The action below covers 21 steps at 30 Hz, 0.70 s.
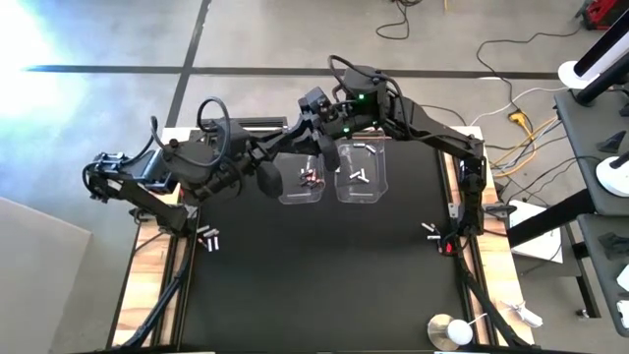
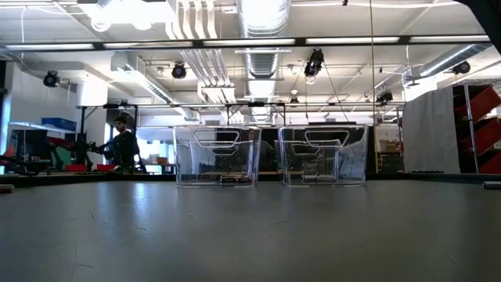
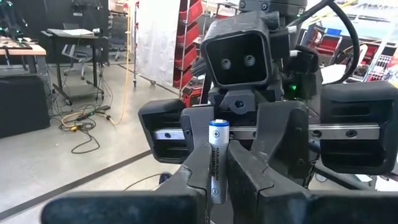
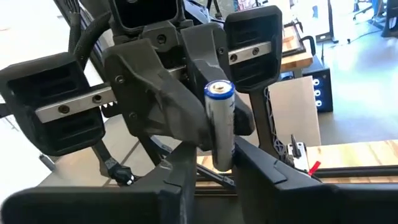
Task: Sort batteries
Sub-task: Put the white battery into the right transparent bin
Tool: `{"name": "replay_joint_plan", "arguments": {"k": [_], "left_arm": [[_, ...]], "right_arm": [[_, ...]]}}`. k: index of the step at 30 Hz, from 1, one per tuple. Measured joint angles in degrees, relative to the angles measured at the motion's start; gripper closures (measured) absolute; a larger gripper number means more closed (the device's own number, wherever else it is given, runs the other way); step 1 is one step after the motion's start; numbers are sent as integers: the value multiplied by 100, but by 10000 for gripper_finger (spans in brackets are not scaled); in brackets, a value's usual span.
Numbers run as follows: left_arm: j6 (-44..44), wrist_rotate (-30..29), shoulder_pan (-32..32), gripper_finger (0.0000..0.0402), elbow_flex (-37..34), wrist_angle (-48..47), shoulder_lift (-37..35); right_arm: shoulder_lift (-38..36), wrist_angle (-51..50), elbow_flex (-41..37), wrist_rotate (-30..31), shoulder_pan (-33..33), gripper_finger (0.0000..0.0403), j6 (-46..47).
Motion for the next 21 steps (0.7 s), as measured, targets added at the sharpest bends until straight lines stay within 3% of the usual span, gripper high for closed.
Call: {"name": "replay_joint_plan", "arguments": {"k": [8, 21], "left_arm": [[-2, -8, 10, 385, 0, -7, 8], [-170, -8, 10, 384, 0, -12, 2]], "right_arm": [[0, 48, 0, 44, -2, 357, -189], [-22, 93, -2, 46, -2, 372, -746]]}}
